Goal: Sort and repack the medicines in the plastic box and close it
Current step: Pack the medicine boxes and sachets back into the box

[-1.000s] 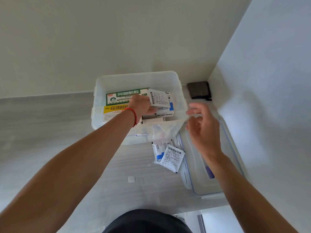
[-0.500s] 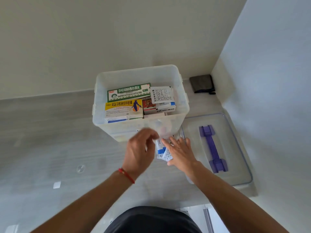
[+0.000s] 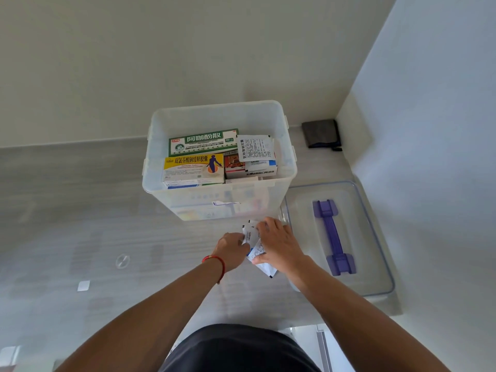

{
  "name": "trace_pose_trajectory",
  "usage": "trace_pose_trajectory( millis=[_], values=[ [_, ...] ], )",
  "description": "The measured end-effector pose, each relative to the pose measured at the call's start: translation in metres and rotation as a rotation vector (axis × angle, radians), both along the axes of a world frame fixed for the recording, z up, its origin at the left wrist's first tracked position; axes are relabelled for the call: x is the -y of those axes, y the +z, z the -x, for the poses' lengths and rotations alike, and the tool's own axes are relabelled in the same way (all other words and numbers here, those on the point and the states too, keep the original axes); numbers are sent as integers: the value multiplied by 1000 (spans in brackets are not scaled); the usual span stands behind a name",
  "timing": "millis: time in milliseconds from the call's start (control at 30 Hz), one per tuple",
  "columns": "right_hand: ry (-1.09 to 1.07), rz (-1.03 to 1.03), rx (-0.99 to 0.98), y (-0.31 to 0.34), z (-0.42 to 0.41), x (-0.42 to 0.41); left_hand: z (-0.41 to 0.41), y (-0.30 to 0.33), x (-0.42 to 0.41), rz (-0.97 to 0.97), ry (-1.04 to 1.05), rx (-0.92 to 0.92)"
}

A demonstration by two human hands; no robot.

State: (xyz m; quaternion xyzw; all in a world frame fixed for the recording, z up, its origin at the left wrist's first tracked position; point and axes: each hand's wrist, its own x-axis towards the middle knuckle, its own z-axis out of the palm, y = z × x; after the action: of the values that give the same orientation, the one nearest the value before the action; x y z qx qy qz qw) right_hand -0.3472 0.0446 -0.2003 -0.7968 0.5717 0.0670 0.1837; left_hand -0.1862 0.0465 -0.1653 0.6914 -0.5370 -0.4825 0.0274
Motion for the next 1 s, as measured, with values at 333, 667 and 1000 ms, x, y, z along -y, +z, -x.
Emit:
trace_pose_trajectory(
  millis=[333,667,1000],
  values=[
    [-210,-111,249,-4,-4,-12,-18,-12,-4,-20,53,-253],
    [-406,-323,793,85,23,-14,-27,47,-11,63,-56,-377],
    [-461,-128,1000,211,13,41,-22,174,47,350,123,-734]
  ],
)
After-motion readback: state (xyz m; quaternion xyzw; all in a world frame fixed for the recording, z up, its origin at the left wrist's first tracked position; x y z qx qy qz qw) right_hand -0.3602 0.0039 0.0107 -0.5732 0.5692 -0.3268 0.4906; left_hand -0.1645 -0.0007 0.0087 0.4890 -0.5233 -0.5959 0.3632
